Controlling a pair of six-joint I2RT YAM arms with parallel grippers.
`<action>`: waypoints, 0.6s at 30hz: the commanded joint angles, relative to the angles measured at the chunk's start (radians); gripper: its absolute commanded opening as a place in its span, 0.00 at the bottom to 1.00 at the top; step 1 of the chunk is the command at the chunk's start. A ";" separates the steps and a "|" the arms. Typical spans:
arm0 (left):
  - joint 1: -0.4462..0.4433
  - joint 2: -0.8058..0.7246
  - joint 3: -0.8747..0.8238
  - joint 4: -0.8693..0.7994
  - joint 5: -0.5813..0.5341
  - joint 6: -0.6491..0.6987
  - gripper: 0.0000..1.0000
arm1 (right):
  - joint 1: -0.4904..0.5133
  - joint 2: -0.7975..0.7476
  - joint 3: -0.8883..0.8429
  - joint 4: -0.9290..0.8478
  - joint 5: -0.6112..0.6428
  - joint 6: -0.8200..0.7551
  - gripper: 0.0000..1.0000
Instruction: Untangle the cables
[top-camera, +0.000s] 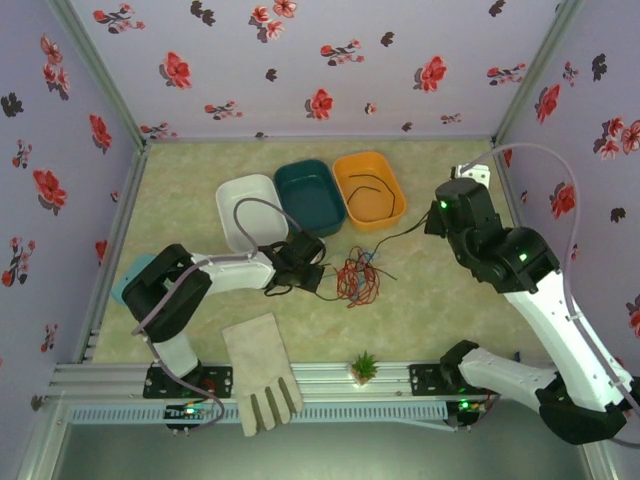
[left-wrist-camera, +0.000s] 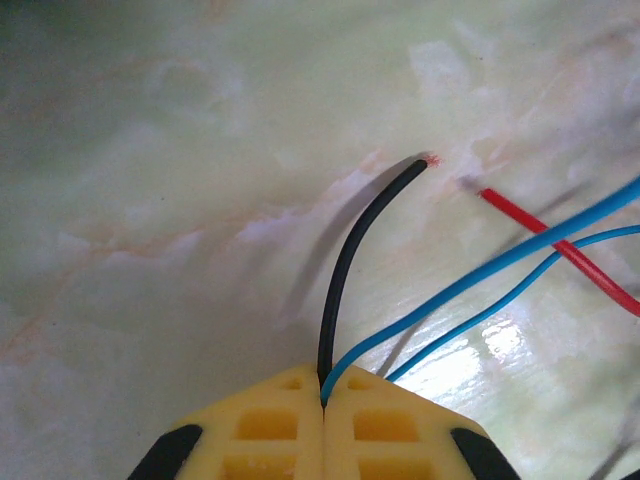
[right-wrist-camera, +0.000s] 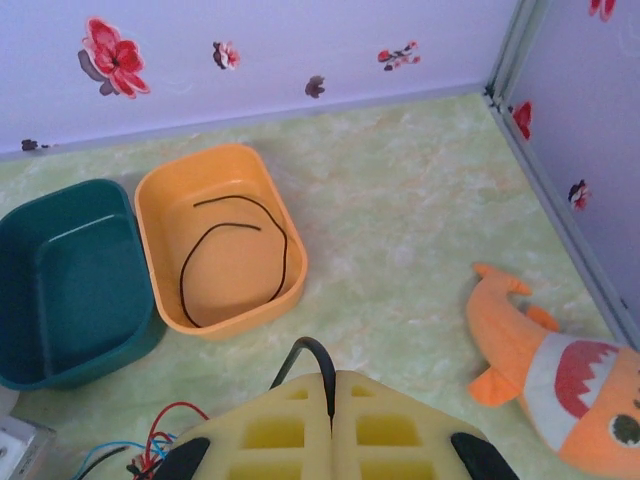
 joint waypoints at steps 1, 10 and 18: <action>-0.007 -0.015 -0.028 -0.056 -0.029 0.008 0.00 | -0.006 0.010 0.057 0.006 0.061 -0.049 0.00; -0.011 -0.011 -0.027 -0.058 -0.028 0.021 0.00 | -0.013 0.082 0.165 0.027 0.071 -0.107 0.00; -0.013 -0.053 -0.042 -0.024 -0.028 0.020 0.00 | -0.012 0.090 0.210 0.042 0.027 -0.127 0.00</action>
